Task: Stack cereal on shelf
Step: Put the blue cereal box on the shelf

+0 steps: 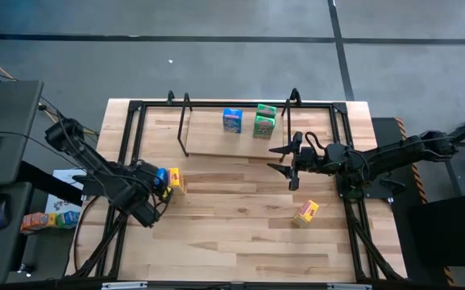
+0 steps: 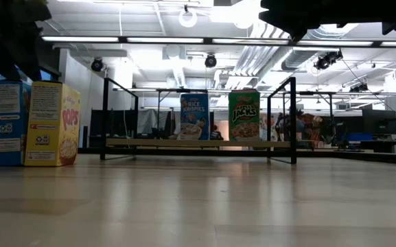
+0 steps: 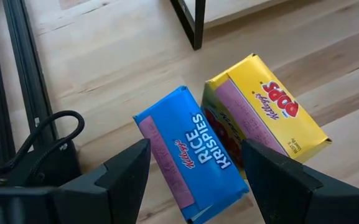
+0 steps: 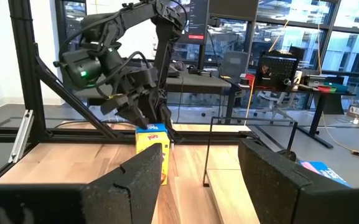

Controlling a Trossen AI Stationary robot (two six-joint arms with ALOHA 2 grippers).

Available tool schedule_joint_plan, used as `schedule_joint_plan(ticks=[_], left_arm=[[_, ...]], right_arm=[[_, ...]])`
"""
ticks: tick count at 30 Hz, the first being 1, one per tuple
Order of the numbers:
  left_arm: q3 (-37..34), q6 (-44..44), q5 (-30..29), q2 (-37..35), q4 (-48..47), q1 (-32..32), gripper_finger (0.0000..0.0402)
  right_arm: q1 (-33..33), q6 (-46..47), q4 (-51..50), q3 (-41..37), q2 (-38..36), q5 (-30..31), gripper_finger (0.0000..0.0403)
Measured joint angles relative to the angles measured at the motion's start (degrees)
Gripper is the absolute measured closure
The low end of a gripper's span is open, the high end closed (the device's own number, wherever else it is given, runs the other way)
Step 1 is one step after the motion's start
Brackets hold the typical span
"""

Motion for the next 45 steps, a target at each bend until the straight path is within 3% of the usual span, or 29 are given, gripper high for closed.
schedule_joint_plan(ticks=[18,45], left_arm=[[0.0,-0.96,0.4,6.12,1.33,0.0,0.0158],[1.24,2.97,-1.08,2.22,-1.5,0.02,0.0158]], right_arm=[[0.0,1.71,-0.72,0.0,0.0,0.0,0.0199],[0.01,1.73,-0.87,0.0,0.0,0.0,0.0199]])
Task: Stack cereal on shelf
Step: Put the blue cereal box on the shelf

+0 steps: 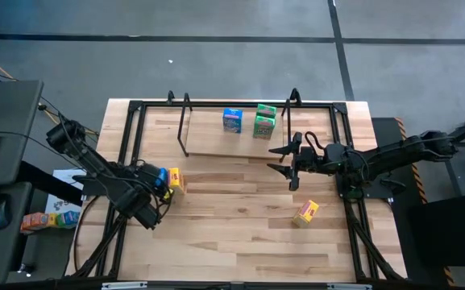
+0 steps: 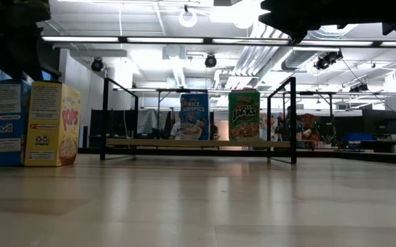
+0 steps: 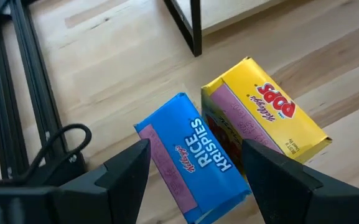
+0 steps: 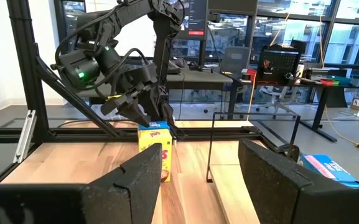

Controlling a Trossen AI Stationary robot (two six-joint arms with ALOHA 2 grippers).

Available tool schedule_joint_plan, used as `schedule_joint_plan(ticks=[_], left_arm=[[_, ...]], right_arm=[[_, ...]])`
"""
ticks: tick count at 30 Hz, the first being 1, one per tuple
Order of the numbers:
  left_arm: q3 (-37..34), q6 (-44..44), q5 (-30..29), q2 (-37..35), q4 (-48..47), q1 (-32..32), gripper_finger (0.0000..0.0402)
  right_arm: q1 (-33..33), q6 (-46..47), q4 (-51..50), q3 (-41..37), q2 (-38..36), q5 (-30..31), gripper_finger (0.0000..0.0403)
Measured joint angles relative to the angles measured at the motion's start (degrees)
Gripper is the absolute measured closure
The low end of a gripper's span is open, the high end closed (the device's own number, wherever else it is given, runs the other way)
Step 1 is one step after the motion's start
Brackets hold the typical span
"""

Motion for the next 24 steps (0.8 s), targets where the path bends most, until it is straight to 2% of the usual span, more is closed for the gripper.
schedule_joint_plan(ticks=[7,15,21,24], left_arm=[[-0.5,1.32,-1.69,0.0,-1.16,0.07,0.0153],[-0.5,1.17,-2.38,0.0,-1.7,0.07,0.0096],[-0.5,-2.2,3.12,0.0,-1.52,-0.05,0.0086],[-0.5,-3.32,2.8,0.0,-1.47,-0.97,0.0086]], right_arm=[[-0.01,0.01,-0.02,0.0,0.0,0.0,0.0199],[0.0,0.01,-0.02,0.0,0.0,0.0,0.0199],[0.01,0.02,-0.04,0.0,0.0,0.0,0.0199],[0.0,0.02,-0.03,0.0,0.04,0.0,0.0199]])
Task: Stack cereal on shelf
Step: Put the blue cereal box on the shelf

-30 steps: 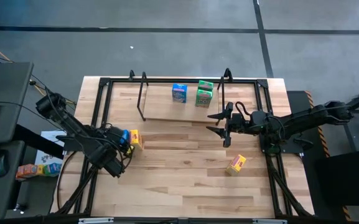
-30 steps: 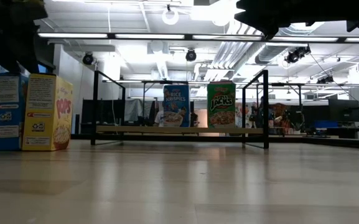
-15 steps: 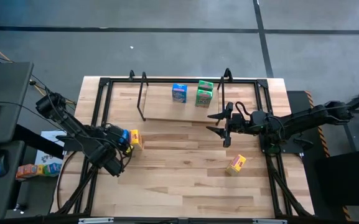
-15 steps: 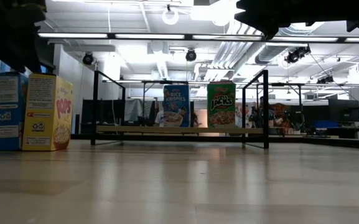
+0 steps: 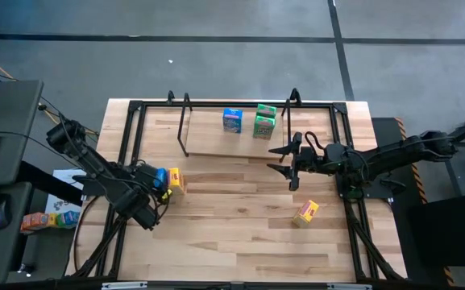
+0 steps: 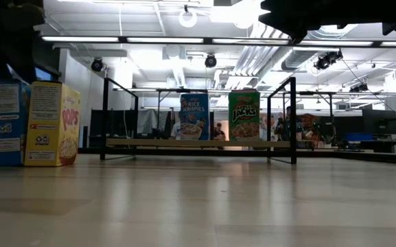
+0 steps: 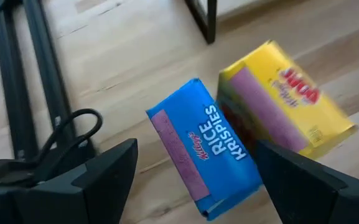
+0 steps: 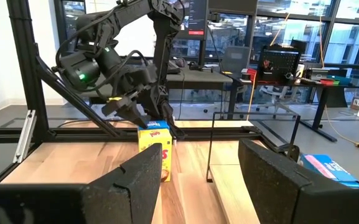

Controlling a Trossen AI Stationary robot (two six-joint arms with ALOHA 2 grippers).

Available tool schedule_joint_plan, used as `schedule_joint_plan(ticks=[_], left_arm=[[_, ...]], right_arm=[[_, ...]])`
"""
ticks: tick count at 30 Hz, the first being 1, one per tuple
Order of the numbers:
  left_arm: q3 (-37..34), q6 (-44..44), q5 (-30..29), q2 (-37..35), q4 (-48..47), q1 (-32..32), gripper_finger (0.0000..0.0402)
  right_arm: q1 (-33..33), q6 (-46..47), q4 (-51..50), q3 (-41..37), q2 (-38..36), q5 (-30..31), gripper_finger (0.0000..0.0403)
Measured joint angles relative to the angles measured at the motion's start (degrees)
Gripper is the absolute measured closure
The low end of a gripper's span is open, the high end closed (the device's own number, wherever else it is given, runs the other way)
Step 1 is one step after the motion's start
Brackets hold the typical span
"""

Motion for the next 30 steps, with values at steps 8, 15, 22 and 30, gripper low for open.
schedule_joint_plan(ticks=[8,15,22,30], left_arm=[[0.0,-4.88,-4.47,0.02,0.76,-1.0,0.0085],[0.0,-6.69,-4.41,2.44,0.99,-0.97,0.0085],[0.07,-8.64,-4.78,6.05,0.58,-1.0,0.0085],[0.15,-11.52,-4.7,8.48,0.34,-2.02,0.0085]], right_arm=[[-0.01,0.9,-0.75,0.04,0.28,0.5,0.0199],[0.01,0.9,-1.06,0.04,0.31,0.5,0.0199],[-0.01,0.87,-1.21,0.04,0.31,0.5,0.0199],[0.01,0.89,-1.23,0.04,0.31,0.48,0.0199]])
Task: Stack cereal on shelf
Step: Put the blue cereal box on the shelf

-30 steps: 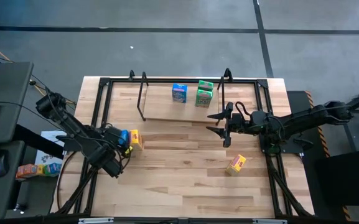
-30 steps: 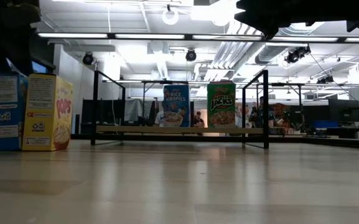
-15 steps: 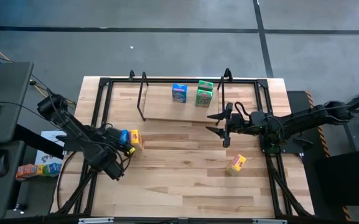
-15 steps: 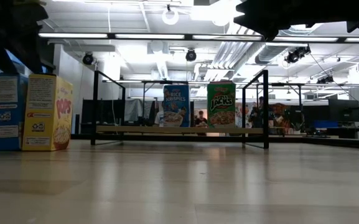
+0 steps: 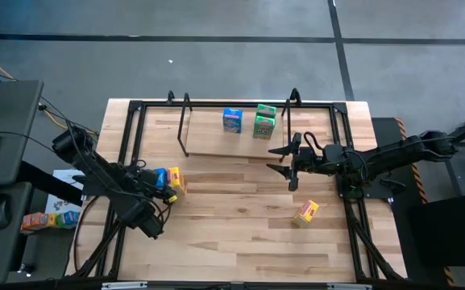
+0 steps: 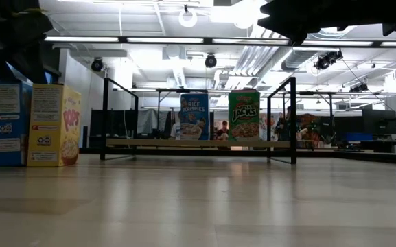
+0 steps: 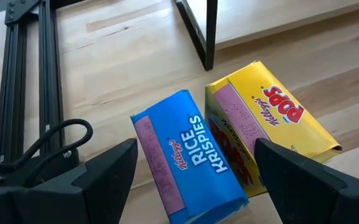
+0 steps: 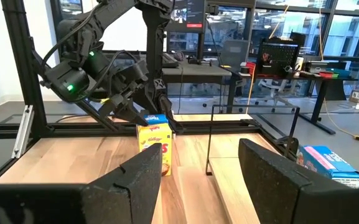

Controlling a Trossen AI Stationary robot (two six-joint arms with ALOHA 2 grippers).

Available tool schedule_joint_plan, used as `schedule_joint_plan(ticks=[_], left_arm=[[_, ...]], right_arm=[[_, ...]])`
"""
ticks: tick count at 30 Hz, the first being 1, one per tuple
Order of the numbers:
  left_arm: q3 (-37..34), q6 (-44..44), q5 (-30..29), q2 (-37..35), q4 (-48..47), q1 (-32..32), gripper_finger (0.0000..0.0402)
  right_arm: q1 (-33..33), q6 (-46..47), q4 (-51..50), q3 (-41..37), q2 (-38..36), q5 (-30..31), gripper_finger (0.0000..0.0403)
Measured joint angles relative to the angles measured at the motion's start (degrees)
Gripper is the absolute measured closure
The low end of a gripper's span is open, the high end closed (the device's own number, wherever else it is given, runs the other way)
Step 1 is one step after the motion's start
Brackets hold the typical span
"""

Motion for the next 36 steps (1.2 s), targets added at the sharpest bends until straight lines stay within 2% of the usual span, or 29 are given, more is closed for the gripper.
schedule_joint_plan(ticks=[8,17,26,36], left_arm=[[-0.15,-6.29,0.92,-0.77,-3.97,-2.69,0.0085],[-0.15,-6.49,-2.48,-1.13,-4.0,-2.8,0.0085],[-0.27,-7.49,-2.83,-1.15,-3.84,-2.8,0.0085],[-5.59,-12.08,-0.84,-1.16,-1.61,-2.81,0.0085]], right_arm=[[0.0,-0.01,0.0,0.0,0.0,0.0,0.0199],[-0.01,0.57,0.02,0.0,0.0,0.46,0.0199],[-0.01,0.58,0.0,0.0,0.0,0.51,0.0199],[0.0,0.58,-0.12,0.0,0.0,0.52,0.0199]])
